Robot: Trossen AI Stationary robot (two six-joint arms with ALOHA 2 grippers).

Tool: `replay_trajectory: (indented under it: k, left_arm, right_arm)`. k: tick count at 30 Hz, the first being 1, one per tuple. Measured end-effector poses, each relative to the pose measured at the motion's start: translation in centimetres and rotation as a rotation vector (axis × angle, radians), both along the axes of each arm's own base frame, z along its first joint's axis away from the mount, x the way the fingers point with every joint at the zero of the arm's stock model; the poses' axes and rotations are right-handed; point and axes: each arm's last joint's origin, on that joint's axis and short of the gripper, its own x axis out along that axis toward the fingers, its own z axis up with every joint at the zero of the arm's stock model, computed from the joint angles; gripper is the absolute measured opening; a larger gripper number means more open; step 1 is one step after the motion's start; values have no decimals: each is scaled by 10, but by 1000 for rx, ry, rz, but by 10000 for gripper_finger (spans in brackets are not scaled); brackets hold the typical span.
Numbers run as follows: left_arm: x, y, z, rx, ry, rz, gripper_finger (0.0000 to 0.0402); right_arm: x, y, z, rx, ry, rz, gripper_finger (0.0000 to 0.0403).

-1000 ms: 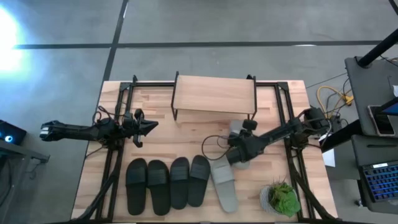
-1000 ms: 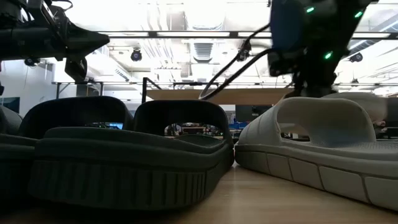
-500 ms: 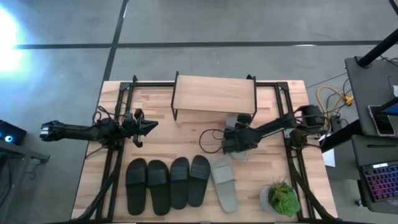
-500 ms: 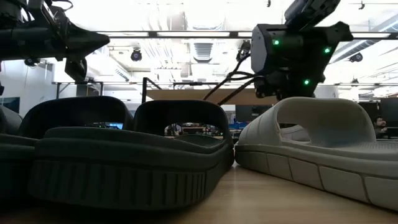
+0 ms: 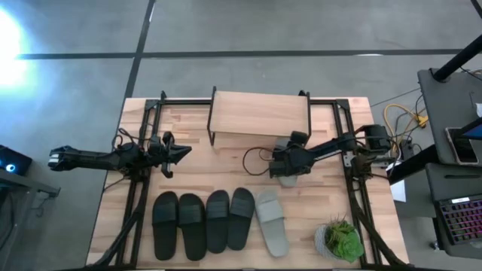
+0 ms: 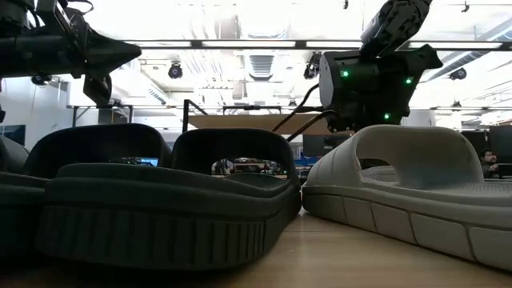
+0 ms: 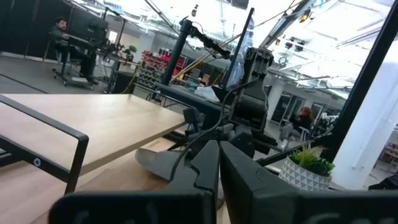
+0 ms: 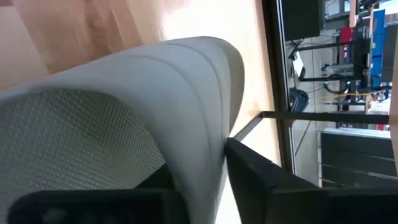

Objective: Pick and place slides into the shelf
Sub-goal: Put the right gray slide under the shelf

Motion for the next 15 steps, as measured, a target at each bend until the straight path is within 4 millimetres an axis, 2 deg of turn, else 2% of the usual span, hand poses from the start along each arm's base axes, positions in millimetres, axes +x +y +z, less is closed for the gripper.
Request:
replay_trajectory:
  k: [7, 15]
  left_arm:
    - [0, 0, 0, 1, -1, 0, 0]
    - [0, 0, 0, 3, 2, 0, 0]
  right_arm:
    - [-1, 0, 0, 27, 57, 29, 133]
    - [7, 12, 13, 69, 59, 66, 168]
